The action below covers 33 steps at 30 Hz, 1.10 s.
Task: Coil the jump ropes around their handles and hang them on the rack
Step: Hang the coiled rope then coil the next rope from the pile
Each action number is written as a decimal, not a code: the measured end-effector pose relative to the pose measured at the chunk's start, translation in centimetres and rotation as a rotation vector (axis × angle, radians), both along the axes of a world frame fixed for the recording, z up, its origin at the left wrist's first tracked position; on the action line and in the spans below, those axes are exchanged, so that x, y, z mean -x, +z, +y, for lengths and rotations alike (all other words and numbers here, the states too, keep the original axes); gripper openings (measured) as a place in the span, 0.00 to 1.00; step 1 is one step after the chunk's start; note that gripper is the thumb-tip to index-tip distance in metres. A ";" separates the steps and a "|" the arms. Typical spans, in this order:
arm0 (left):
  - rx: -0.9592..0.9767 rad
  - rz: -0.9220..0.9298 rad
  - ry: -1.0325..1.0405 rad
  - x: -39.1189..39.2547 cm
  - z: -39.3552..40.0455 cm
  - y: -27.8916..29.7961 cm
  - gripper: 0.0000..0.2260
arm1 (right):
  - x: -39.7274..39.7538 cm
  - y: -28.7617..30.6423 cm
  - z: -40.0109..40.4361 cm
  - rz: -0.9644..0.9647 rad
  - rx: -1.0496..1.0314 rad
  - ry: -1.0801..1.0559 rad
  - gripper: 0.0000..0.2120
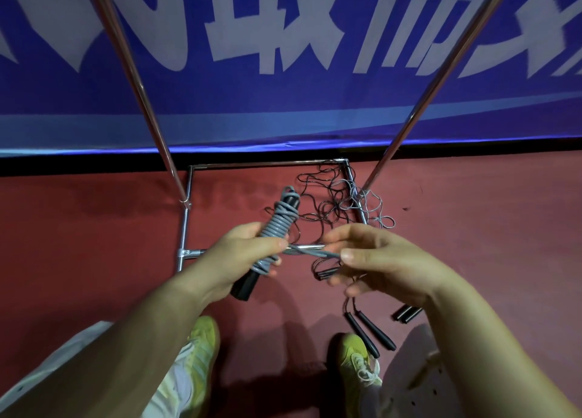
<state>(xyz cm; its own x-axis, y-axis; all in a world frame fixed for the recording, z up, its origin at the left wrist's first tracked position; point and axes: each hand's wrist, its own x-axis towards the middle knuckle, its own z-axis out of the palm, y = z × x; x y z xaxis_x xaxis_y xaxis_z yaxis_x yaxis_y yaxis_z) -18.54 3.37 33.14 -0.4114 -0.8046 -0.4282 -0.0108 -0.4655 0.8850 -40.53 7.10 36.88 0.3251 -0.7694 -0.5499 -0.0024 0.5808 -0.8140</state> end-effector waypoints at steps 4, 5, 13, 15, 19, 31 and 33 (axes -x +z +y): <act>-0.128 0.131 0.055 -0.1 -0.1 0.4 0.14 | 0.6 -0.1 -0.2 0.200 0.184 -0.006 0.06; -0.138 0.147 0.063 -0.1 -0.2 0.4 0.14 | 0.6 -0.3 -0.2 0.299 0.257 0.003 0.07; 0.034 -0.012 0.030 1.2 -0.3 0.0 0.09 | -1.2 -1.5 -0.6 -0.280 0.300 -0.259 0.14; 0.108 -0.101 0.032 1.7 -0.2 -0.3 0.03 | -2.0 -1.5 -0.7 -0.593 0.226 -0.190 0.16; 0.095 -0.045 0.148 1.8 -0.5 -0.2 0.08 | -2.7 -1.6 -1.3 -0.615 0.291 -0.261 0.18; 0.033 0.067 0.095 1.0 -0.6 -1.0 0.05 | -3.5 -0.8 -2.1 0.117 0.392 -0.583 0.09; 0.051 0.061 0.117 0.8 -0.7 -1.0 0.07 | -2.9 -0.8 -2.1 0.259 0.380 -0.486 0.06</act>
